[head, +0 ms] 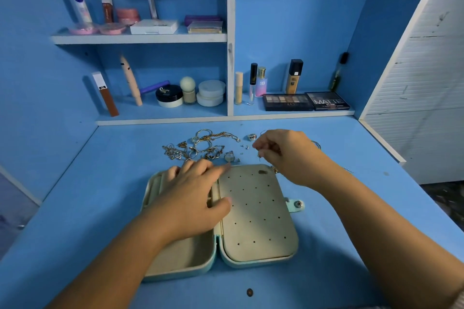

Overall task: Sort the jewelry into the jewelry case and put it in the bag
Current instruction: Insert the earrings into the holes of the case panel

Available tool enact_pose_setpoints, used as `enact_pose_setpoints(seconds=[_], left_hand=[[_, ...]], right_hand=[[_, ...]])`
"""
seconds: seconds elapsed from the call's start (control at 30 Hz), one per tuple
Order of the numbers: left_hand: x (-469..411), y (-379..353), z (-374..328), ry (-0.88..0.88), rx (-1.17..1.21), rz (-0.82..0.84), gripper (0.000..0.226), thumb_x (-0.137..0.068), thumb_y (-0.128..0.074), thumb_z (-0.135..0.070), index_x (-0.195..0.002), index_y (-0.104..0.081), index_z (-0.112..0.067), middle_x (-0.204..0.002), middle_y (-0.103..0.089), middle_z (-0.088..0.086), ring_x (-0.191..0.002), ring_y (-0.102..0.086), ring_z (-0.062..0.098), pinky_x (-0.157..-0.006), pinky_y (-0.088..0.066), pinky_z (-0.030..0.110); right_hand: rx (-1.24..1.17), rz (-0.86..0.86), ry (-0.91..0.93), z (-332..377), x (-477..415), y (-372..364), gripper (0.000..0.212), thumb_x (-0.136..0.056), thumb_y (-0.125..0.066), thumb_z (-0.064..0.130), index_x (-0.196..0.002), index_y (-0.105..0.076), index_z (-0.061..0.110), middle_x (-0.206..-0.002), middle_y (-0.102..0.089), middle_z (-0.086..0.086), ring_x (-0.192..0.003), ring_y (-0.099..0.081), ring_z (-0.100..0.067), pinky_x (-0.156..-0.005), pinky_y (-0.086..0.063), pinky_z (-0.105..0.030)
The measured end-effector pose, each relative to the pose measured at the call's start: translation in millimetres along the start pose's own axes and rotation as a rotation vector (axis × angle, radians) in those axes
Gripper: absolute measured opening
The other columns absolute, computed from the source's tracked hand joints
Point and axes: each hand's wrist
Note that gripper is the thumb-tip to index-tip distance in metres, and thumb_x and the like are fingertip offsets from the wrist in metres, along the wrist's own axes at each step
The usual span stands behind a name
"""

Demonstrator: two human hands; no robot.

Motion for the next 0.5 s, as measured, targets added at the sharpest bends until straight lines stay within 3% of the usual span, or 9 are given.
enact_pose_setpoints(seconds=[0.17,0.3,0.37,0.43,0.5], left_hand=[[8,-5,-6,0.044,0.038,0.021,0.066,-0.095,-0.036,-0.055,-0.152,-0.013,-0.033,-0.16,-0.003,-0.01,-0.148,0.007,0.012,-0.121,-0.006,0.039],[10,-10,-5,0.037,0.072,-0.025,0.065,-0.095,-0.038,-0.055,-0.152,-0.015,-0.034,-0.161,-0.004,-0.01,-0.148,0.009,0.011,-0.121,-0.004,0.037],[10,-12,-4,0.031,0.086,-0.044,0.064,-0.095,-0.04,-0.054,-0.152,-0.017,-0.034,-0.16,-0.008,-0.009,-0.148,0.007,0.011,-0.121,-0.004,0.036],[11,-12,-4,0.027,0.1,-0.05,0.064,-0.095,-0.041,-0.054,-0.152,-0.018,-0.035,-0.16,-0.009,-0.009,-0.148,0.006,0.01,-0.12,-0.003,0.034],[11,-12,-4,0.024,0.112,-0.055,0.064,-0.095,-0.041,-0.053,-0.152,-0.017,-0.035,-0.16,-0.009,-0.01,-0.148,0.006,0.009,-0.119,-0.002,0.033]], right_hand=[[-0.024,0.009,0.022,10,30,-7,0.014,-0.091,-0.058,0.018,-0.096,-0.065,0.028,-0.079,-0.059,0.018,-0.071,-0.053,0.004,-0.061,-0.04,-0.006],[-0.061,-0.033,0.069,9,43,-17,0.013,-0.089,-0.062,0.017,-0.096,-0.065,0.027,-0.084,-0.065,0.015,-0.071,-0.053,0.006,-0.066,-0.041,-0.006],[0.008,-0.114,0.168,8,46,-23,0.01,-0.087,-0.064,0.016,-0.095,-0.068,0.021,-0.085,-0.068,0.008,-0.07,-0.054,-0.001,-0.071,-0.047,-0.018],[0.122,-0.167,0.275,7,48,-30,0.01,-0.086,-0.06,0.021,-0.09,-0.07,0.019,-0.082,-0.068,0.005,-0.073,-0.059,-0.014,-0.068,-0.053,-0.033],[0.221,-0.193,0.352,5,52,-34,0.02,-0.086,-0.052,0.03,-0.083,-0.071,0.022,-0.076,-0.069,0.008,-0.071,-0.061,-0.019,-0.061,-0.053,-0.031]])
Point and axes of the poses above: each hand's wrist, its own x-axis away from the middle knuckle, its own y-axis out of the back of the hand, z = x × y
